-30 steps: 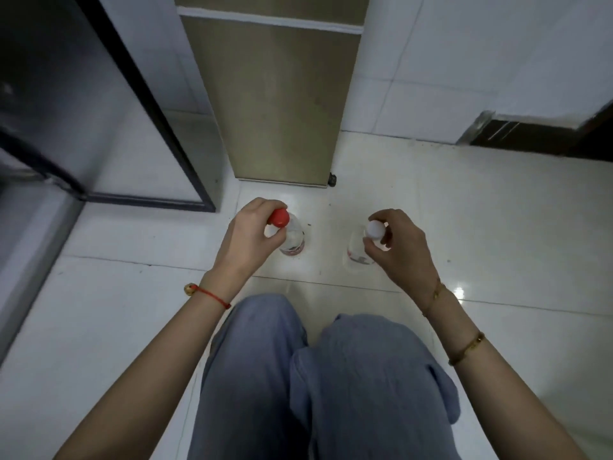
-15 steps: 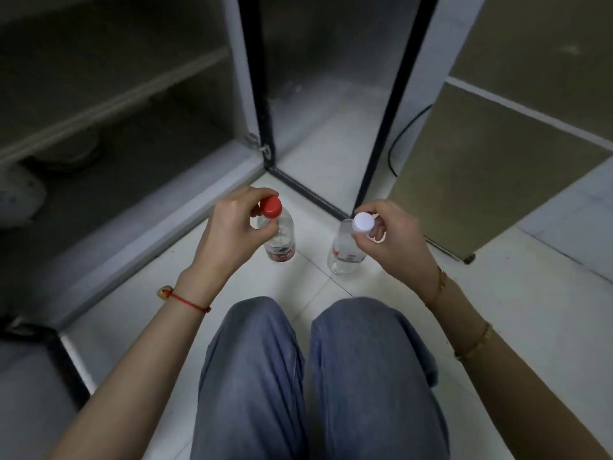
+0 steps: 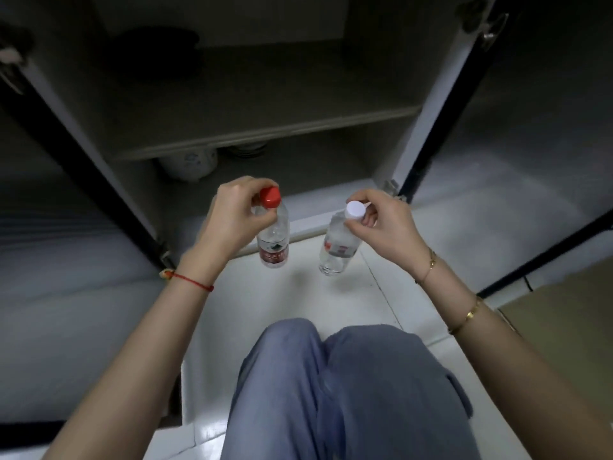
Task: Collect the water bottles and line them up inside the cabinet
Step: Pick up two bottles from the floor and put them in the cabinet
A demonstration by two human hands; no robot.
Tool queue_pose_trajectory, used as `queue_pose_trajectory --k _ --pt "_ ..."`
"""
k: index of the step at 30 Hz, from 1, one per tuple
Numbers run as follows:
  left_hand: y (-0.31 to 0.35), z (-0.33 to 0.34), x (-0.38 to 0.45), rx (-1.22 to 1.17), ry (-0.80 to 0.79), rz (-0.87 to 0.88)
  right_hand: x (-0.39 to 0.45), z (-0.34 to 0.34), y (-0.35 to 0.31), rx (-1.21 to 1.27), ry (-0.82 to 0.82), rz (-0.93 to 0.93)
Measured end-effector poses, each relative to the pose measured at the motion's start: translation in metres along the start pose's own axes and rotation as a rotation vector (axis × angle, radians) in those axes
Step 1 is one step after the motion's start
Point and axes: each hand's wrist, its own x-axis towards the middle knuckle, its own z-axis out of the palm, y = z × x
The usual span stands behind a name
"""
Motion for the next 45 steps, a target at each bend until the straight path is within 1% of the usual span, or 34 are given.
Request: queue_pose_trajectory --k 7,12,21,26,29,35,39,45 --pt "-0.077 -0.018 0.010 0.055 0.139 -0.188 0.090 0.080 -0.017 0.074 -0.125 -0.154" --pt "-0.131 -0.013 0.019 0.103 0.178 -0.280 0.143 0.143 -0.024 0.142 -0.183 -0.222" --pt "-0.214 -0.001 0.030 0.117 0.226 -0.449 0.199 0.250 -0.029 0.184 -0.303 -0.293" --pt "-0.249 0.014 0.035 0.143 0.168 -0.473 0.220 0.294 -0.032 0.172 -0.354 -0.278" --pt "-0.268 0.020 0.039 0.153 0.140 -0.509 0.229 0.316 -0.036 0.154 -0.377 -0.270" --pt "-0.291 0.024 0.043 0.129 0.145 -0.546 0.240 0.345 -0.042 0.153 -0.385 -0.274" --pt "-0.298 0.026 0.046 0.115 0.161 -0.557 0.243 0.354 -0.050 0.145 -0.397 -0.264" --pt "-0.298 0.025 0.048 0.123 0.133 -0.552 0.243 0.354 -0.051 0.120 -0.393 -0.262"
